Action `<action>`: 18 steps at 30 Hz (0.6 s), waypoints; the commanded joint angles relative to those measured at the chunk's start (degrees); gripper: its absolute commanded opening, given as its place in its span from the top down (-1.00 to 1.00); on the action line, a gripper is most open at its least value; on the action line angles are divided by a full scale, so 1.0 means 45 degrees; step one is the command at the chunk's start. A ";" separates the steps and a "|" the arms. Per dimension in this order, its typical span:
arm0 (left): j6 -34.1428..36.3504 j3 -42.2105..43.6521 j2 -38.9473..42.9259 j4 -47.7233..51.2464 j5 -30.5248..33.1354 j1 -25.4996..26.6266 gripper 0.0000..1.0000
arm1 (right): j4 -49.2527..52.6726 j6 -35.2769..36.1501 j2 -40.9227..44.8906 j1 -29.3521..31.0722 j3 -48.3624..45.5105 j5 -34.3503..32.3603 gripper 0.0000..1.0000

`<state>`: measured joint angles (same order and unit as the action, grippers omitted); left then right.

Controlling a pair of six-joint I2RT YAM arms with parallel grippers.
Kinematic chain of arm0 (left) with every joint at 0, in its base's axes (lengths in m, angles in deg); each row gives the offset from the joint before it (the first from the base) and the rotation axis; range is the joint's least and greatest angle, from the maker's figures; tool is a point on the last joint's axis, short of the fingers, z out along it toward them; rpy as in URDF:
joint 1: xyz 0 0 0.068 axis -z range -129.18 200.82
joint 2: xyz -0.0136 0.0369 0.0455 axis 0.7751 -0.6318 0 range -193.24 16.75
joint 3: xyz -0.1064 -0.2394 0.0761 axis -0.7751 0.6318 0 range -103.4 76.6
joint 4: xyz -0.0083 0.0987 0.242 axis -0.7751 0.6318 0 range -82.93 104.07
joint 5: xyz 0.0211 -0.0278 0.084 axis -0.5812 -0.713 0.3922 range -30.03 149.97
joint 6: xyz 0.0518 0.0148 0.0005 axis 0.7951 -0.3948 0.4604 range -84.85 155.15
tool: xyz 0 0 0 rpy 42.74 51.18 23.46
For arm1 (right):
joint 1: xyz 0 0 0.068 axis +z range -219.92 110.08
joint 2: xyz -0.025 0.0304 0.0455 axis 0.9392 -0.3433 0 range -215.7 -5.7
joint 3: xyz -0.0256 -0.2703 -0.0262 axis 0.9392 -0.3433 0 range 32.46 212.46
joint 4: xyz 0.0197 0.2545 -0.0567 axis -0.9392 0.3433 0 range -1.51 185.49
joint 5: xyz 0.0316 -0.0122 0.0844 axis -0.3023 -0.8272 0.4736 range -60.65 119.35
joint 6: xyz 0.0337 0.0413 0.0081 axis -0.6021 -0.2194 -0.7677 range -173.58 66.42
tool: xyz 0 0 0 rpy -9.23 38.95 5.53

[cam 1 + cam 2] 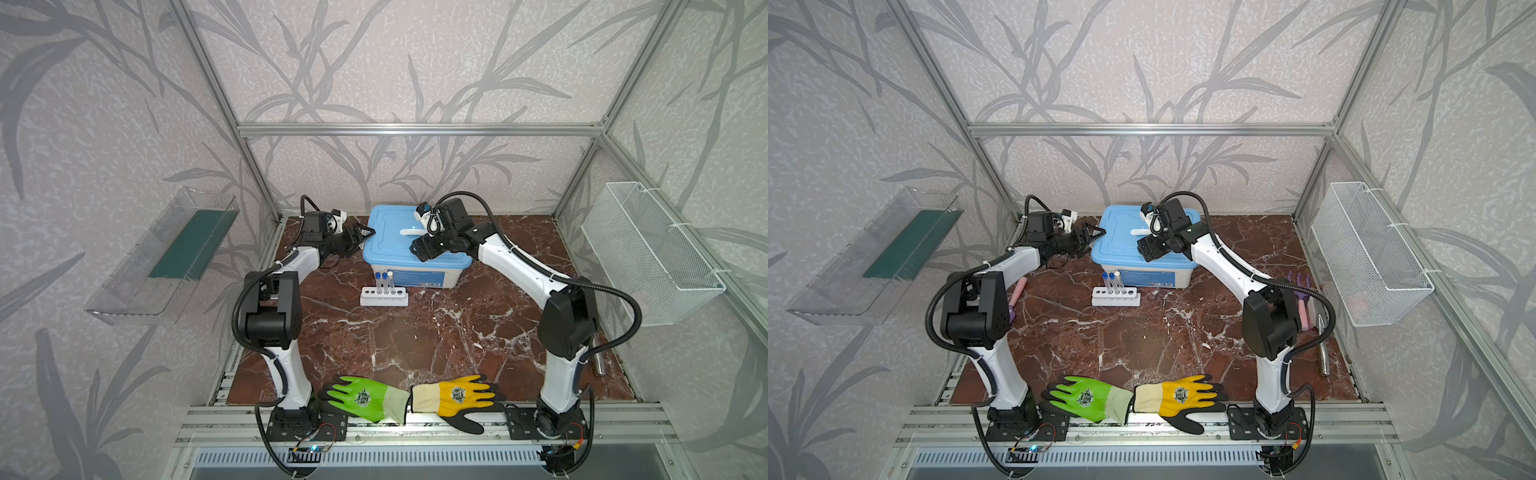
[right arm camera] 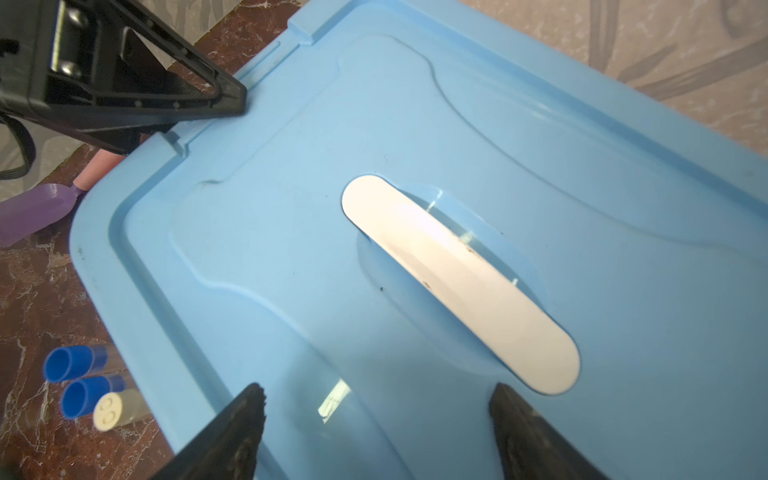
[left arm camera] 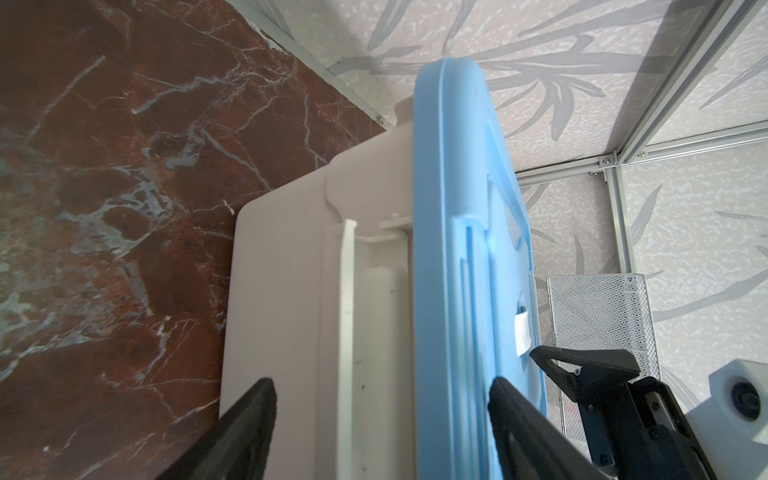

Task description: Organize the chemistry lab equipment

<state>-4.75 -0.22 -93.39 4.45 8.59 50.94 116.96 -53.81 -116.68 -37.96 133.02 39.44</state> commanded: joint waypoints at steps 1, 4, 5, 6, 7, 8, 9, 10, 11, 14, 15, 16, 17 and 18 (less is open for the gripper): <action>0.0192 -0.0563 -0.0075 -0.0019 -0.0366 0.0226 -0.52 | 0.0300 -0.0183 -0.0343 0.0050 -0.0157 0.0012 -0.69; 0.0480 -0.0664 -0.0008 0.0359 -0.0288 0.0285 -0.38 | 0.0220 -0.0237 -0.0368 0.0060 -0.0168 0.0026 -0.68; 0.0586 -0.0702 0.0033 0.0532 -0.0235 0.0303 -0.33 | 0.0225 -0.0241 -0.0389 0.0045 -0.0159 0.0006 -0.68; 0.0709 -0.0750 0.0061 0.0667 -0.0188 0.0305 -0.30 | 0.0204 -0.0242 -0.0392 0.0046 -0.0169 -0.0007 -0.68; 0.0850 -0.0814 0.0119 0.0911 -0.0076 0.0305 -0.27 | 0.0186 -0.0252 -0.0391 0.0045 -0.0191 -0.0015 -0.67; 0.1005 -0.0885 0.0153 0.1166 0.0015 0.0305 -0.23 | 0.0188 -0.0249 -0.0386 0.0048 -0.0183 -0.0015 -0.67; 0.1112 -0.0960 0.0147 0.1354 0.0077 0.0303 -0.20 | 0.0153 -0.0261 -0.0386 0.0045 -0.0213 -0.0015 -0.67; 0.1258 -0.1076 0.0142 0.1669 0.0121 0.0304 -0.16 | 0.0124 -0.0280 -0.0394 0.0051 -0.0240 -0.0015 -0.67; 0.1405 -0.1194 0.0116 0.1963 0.0198 0.0305 -0.12 | 0.0124 -0.0296 -0.0397 0.0045 -0.0242 -0.0010 -0.67; 0.1549 -0.1238 0.0218 0.2204 0.0349 0.0315 -0.05 | 0.0013 -0.0372 -0.0405 0.0048 -0.0328 0.0035 -0.66; 0.1652 -0.1287 0.0255 0.2327 0.0414 0.0325 -0.03 | 0.0002 -0.0396 -0.0386 0.0055 -0.0372 0.0025 -0.66; 0.1761 -0.1335 0.0295 0.2454 0.0473 0.0352 -0.01 | -0.0037 -0.0398 -0.0390 0.0045 -0.0399 0.0026 -0.66; 0.1896 -0.1417 0.0309 0.2677 0.0545 0.0374 0.00 | -0.0049 -0.0410 -0.0387 0.0050 -0.0427 0.0028 -0.66; 0.2034 -0.1505 0.0334 0.2859 0.0619 0.0402 0.01 | -0.0053 -0.0416 -0.0397 0.0047 -0.0425 0.0033 -0.66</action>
<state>1.15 -5.29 -93.35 12.85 10.67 51.68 115.13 -54.49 -117.05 -37.98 132.62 39.29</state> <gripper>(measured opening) 0.499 0.829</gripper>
